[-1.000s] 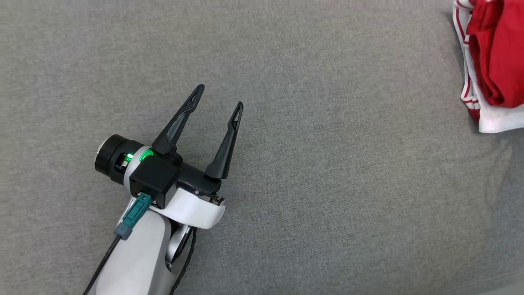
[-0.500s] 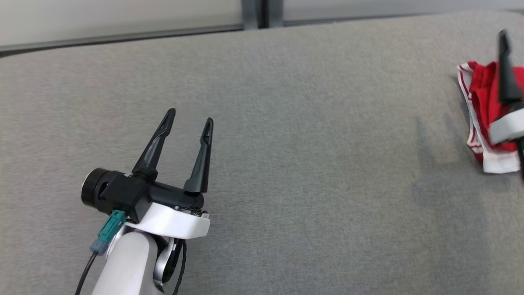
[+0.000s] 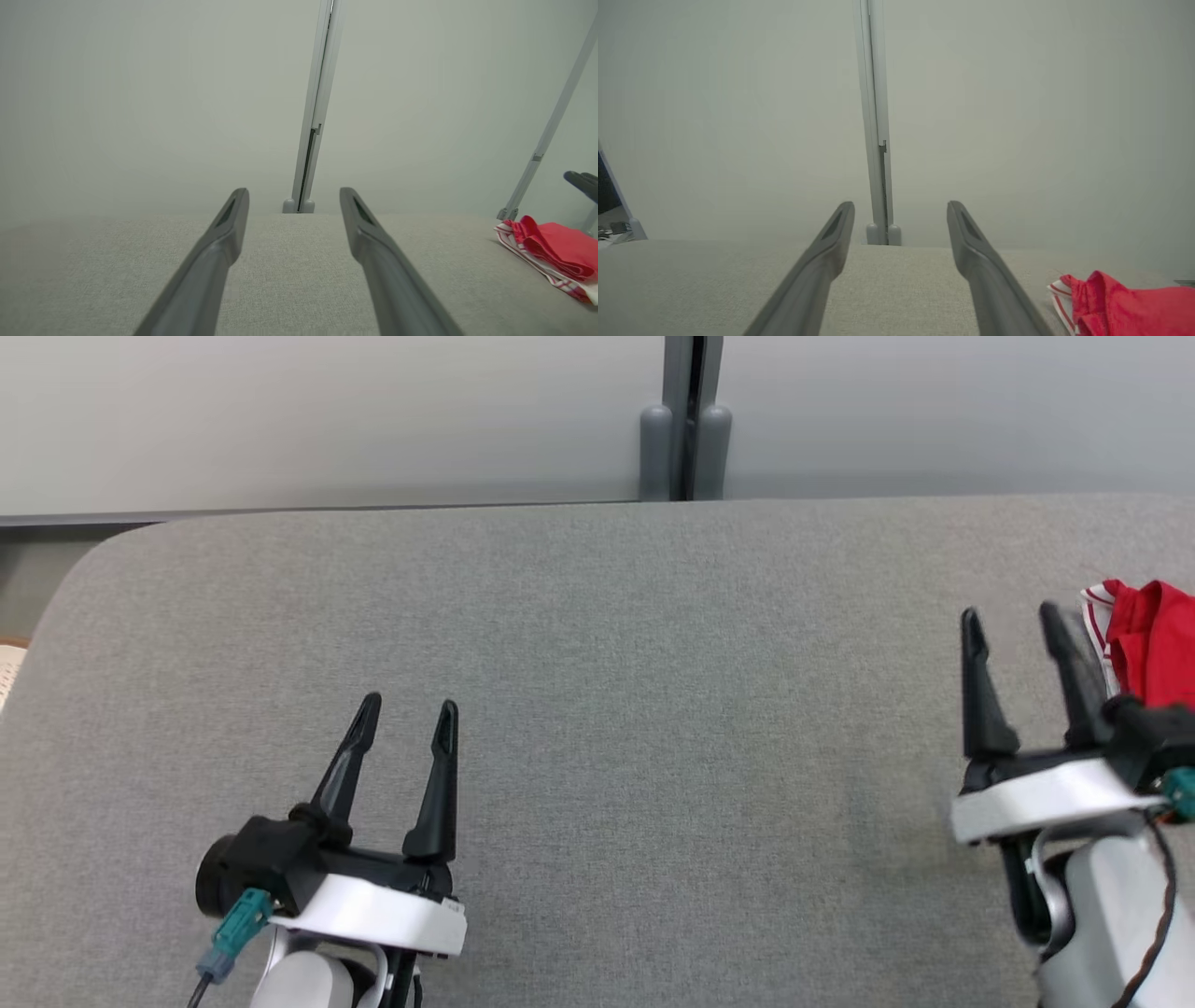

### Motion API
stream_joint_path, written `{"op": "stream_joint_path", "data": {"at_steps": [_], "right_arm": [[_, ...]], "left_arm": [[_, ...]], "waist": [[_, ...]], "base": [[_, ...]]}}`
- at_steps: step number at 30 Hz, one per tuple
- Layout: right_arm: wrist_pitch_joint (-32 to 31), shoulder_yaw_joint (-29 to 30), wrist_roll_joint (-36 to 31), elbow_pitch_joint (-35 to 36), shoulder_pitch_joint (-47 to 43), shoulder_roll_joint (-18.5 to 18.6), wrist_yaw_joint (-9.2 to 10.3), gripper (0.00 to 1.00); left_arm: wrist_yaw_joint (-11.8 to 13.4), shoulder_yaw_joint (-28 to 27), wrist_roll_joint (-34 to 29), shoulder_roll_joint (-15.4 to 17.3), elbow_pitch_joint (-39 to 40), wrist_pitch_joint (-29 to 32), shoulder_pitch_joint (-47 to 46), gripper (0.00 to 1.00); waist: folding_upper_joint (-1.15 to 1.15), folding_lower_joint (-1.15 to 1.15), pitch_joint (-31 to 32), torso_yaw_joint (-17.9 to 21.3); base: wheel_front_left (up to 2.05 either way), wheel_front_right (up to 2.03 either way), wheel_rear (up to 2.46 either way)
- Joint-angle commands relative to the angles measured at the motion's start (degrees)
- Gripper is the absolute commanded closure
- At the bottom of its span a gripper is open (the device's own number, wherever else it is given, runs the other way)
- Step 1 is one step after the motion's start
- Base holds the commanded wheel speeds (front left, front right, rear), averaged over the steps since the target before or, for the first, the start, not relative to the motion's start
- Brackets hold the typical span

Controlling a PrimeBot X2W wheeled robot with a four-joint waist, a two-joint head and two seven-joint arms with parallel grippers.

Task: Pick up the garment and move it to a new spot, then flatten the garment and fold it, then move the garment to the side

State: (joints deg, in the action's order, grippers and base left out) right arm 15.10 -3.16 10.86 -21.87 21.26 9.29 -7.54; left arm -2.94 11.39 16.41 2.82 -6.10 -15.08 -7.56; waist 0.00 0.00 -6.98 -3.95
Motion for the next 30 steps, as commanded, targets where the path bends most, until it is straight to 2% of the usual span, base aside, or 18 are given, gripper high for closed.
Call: {"op": "stream_joint_path", "data": {"at_steps": [1,5,10,24,30], "right_arm": [[0.04,0.49,0.21,0.99,-2.12,-1.21,0.1,0.0],[0.04,0.14,-1.27,2.14,-7.3,-3.94,0.08,0.0],[0.05,0.12,-2.63,2.04,-11.89,-5.67,0.06,0.0],[0.05,0.2,-1.05,4.02,-12.64,-6.34,0.06,0.0],[0.05,0.09,-2.41,3.76,-12.77,-6.33,0.06,0.0]], "left_arm": [[0.47,-0.1,0.26,0.18,-0.55,-0.07,1.16,0.0],[0.55,-0.1,-1.0,0.2,-2.4,-0.07,2.93,0.0],[1.03,-1.02,-2.23,0.2,-4.75,-0.07,4.41,0.0],[0.85,-0.24,-3.36,0.2,-4.9,-0.07,4.73,0.0],[2.34,-0.71,-3.69,0.19,-3.67,-0.07,4.56,0.0]], "waist": [[0.0,0.0,1.2,-0.72],[0.0,0.0,2.38,-0.92],[0.0,0.0,3.24,-0.67],[0.0,0.0,2.94,0.07],[0.0,0.0,2.79,0.05]], "base": [[0.0,0.0,0.0],[0.0,0.0,0.0],[0.0,0.0,0.0],[0.0,0.0,0.0],[0.0,0.0,0.0]]}}
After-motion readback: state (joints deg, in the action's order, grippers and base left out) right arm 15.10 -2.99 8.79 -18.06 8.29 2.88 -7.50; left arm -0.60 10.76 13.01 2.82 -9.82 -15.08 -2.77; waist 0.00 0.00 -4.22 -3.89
